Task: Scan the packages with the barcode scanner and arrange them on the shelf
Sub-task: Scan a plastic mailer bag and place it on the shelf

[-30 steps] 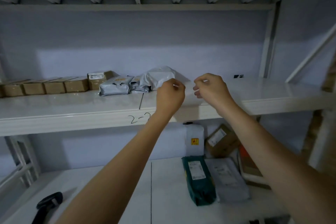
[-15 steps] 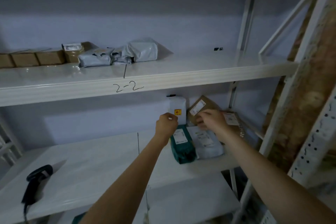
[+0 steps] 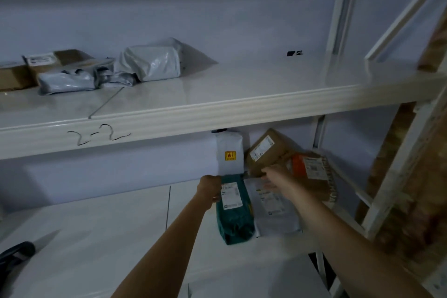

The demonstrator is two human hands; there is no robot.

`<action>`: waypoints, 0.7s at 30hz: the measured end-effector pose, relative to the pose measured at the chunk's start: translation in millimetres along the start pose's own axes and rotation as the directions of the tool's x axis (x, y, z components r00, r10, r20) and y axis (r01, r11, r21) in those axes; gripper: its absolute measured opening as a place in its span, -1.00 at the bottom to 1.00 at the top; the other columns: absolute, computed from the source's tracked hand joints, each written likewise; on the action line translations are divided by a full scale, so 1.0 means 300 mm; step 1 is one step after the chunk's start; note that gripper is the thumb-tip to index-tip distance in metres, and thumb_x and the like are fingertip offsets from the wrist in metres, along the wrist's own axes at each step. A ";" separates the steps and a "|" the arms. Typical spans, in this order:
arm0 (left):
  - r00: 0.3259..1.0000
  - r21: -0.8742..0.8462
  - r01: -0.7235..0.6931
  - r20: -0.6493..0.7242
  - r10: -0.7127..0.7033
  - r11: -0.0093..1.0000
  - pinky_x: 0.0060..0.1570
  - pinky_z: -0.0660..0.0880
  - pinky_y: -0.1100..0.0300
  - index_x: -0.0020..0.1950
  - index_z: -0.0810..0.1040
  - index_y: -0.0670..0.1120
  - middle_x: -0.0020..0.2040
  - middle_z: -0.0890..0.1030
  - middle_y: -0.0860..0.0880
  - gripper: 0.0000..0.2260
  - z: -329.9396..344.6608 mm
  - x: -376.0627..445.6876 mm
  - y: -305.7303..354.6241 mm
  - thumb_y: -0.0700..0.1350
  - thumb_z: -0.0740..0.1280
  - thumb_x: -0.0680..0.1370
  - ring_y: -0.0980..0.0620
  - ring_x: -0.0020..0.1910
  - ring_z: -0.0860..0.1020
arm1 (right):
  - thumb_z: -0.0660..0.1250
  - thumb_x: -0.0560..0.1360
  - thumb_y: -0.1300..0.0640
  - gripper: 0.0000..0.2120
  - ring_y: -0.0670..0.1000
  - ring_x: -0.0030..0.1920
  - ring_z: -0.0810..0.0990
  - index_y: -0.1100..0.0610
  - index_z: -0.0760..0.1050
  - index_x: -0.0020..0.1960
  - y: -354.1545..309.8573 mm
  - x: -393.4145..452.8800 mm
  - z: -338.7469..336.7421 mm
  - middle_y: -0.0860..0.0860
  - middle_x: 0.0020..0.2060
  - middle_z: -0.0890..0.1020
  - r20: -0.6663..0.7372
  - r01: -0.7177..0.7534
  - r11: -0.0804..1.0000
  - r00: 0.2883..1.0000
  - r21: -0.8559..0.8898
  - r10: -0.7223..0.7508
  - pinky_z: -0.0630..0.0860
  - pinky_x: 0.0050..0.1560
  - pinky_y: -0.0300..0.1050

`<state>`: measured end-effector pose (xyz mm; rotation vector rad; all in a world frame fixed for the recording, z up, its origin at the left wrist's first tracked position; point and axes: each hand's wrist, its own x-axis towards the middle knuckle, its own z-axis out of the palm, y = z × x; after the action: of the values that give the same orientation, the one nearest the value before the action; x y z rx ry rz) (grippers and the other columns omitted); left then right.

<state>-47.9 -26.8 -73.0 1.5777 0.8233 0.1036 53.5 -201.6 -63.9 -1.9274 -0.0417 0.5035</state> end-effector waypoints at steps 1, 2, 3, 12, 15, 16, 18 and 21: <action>1.000 -0.007 0.023 -0.010 -0.023 1.000 -0.16 0.50 0.09 -0.08 0.48 -0.18 -0.14 0.59 -0.15 -0.84 0.007 0.026 -0.007 -0.11 0.24 0.61 -0.11 -0.22 0.55 | 0.17 0.66 0.09 -0.84 0.13 0.03 0.65 0.09 0.48 -0.03 0.010 0.037 0.010 0.13 0.00 0.64 0.023 -0.019 1.000 1.000 -0.004 0.019 0.58 0.18 0.12; 0.998 -0.018 0.051 -0.019 -0.052 0.999 -0.17 0.50 0.11 -0.09 0.46 -0.17 -0.16 0.58 -0.13 -0.83 0.009 0.048 -0.018 -0.10 0.25 0.61 -0.10 -0.22 0.53 | 0.16 0.67 0.09 -0.83 0.13 0.03 0.64 0.11 0.48 0.00 0.022 0.069 0.023 0.14 0.04 0.63 0.054 -0.038 0.999 0.998 0.000 0.038 0.60 0.10 0.06; 0.996 -0.033 0.083 -0.028 -0.084 0.996 -0.15 0.50 0.09 -0.08 0.46 -0.18 -0.13 0.57 -0.13 -0.84 0.007 0.066 -0.032 -0.10 0.25 0.62 -0.11 -0.19 0.53 | 0.14 0.69 0.08 -0.82 0.13 0.03 0.62 0.13 0.47 0.06 0.032 0.091 0.036 0.15 0.07 0.62 0.086 -0.060 0.998 0.995 0.004 0.059 0.59 -0.01 -0.01; 0.944 -0.247 0.321 0.004 -0.330 0.914 0.17 0.44 -0.08 0.39 0.38 -0.26 0.27 0.49 -0.23 -0.63 -0.027 0.231 -0.224 -0.11 0.22 0.63 -0.23 0.13 0.46 | 0.17 0.68 0.06 -0.75 0.09 -0.24 0.53 0.16 0.53 -0.06 0.153 0.301 0.209 0.10 -0.21 0.58 0.322 -0.271 0.960 0.904 -0.075 0.280 0.48 -0.23 -0.08; 0.927 -0.215 0.375 0.091 -0.364 0.902 0.16 0.42 -0.06 0.43 0.33 -0.22 0.33 0.42 -0.23 -0.58 -0.020 0.282 -0.239 -0.06 0.24 0.62 -0.21 0.14 0.41 | 0.13 0.68 0.11 -0.78 0.09 -0.31 0.47 0.21 0.46 -0.02 0.185 0.363 0.249 0.14 -0.23 0.53 0.291 -0.305 0.936 0.893 -0.174 0.345 0.43 -0.25 -0.05; 0.921 -0.192 0.388 0.115 -0.372 0.902 0.18 0.40 -0.06 0.44 0.32 -0.21 0.34 0.40 -0.22 -0.56 -0.016 0.299 -0.242 -0.04 0.25 0.62 -0.21 0.18 0.40 | 0.12 0.69 0.12 -0.78 0.10 -0.31 0.46 0.22 0.43 -0.02 0.189 0.379 0.260 0.15 -0.22 0.52 0.278 -0.314 0.926 0.889 -0.210 0.364 0.43 -0.24 -0.05; 0.906 -0.141 0.411 0.174 -0.386 0.901 0.33 0.31 -0.12 0.47 0.29 -0.18 0.42 0.33 -0.23 -0.50 -0.004 0.328 -0.247 0.00 0.28 0.60 -0.24 0.36 0.34 | 0.07 0.69 0.13 -0.77 0.12 -0.26 0.48 0.22 0.43 0.00 0.193 0.402 0.278 0.20 -0.17 0.54 0.263 -0.323 0.916 0.887 -0.237 0.381 0.44 -0.21 -0.05; 0.883 -0.051 0.420 0.254 -0.395 0.906 0.44 0.18 -0.24 0.44 0.35 -0.19 0.45 0.35 -0.22 -0.49 0.022 0.371 -0.241 0.04 0.31 0.57 -0.27 0.44 0.30 | 0.06 0.70 0.12 -0.73 0.15 -0.18 0.50 0.22 0.47 0.00 0.197 0.437 0.300 0.25 -0.09 0.56 0.249 -0.339 0.910 0.884 -0.239 0.395 0.43 -0.14 0.00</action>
<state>6.0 25.5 -182.7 1.2575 0.9257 -0.3387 127.9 -112.9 -187.9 -2.0389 0.0939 1.0758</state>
